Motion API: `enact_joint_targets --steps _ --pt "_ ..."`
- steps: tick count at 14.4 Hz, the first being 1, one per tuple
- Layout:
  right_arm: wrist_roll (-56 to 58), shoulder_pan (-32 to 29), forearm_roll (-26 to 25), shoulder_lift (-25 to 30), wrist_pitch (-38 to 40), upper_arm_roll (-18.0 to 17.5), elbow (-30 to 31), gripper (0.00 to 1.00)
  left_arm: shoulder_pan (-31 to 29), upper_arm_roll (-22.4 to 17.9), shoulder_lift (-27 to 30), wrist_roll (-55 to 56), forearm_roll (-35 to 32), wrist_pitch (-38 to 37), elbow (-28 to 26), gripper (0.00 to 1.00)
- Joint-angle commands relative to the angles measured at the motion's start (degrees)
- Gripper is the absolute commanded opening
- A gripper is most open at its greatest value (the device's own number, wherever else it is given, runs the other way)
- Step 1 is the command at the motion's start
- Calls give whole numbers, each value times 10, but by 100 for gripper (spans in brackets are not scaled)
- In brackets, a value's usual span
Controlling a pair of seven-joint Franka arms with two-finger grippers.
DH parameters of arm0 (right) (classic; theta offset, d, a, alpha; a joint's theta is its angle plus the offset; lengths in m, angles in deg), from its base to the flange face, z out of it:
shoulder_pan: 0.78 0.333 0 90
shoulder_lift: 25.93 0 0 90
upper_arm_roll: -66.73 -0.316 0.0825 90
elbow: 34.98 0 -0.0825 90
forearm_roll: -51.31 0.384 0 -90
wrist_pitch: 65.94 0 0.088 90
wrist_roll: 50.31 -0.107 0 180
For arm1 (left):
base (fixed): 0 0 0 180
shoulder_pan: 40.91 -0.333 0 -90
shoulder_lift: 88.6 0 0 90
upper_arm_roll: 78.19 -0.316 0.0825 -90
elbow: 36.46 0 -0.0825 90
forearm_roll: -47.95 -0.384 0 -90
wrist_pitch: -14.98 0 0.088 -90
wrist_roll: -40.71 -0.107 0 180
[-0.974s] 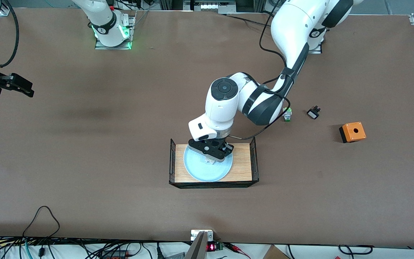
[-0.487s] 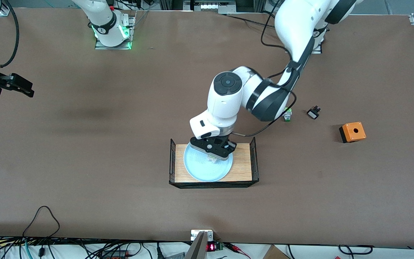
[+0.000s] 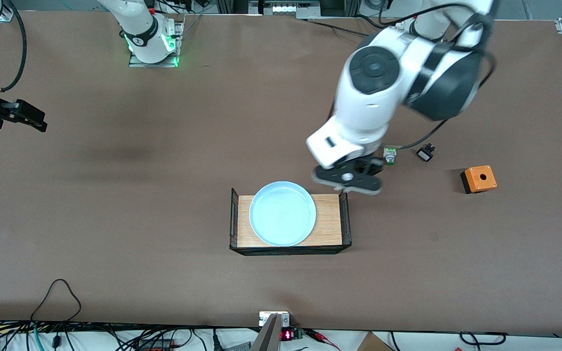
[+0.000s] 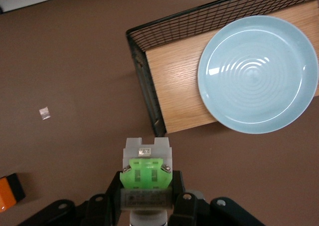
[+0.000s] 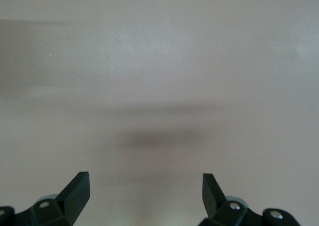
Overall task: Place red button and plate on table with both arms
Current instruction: 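Lift the green module with the left gripper toward the orange box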
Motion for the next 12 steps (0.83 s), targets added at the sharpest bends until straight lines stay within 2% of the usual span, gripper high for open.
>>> enact_joint_targets --steps 1,4,7,12 --pt "0 -1 10 4 -2 0 3 100 -21 5 36 -6 11 -51 -37 31" --pt "1 -1 7 3 1 0 2 100 -52 6 71 -64 11 -48 -105 31" --pt "12 -1 0 0 2 0 -1 100 -92 7 84 -127 12 -43 -145 31" --pt "12 -4 8 3 4 4 -2 100 -121 7 134 -162 12 32 -266 31"
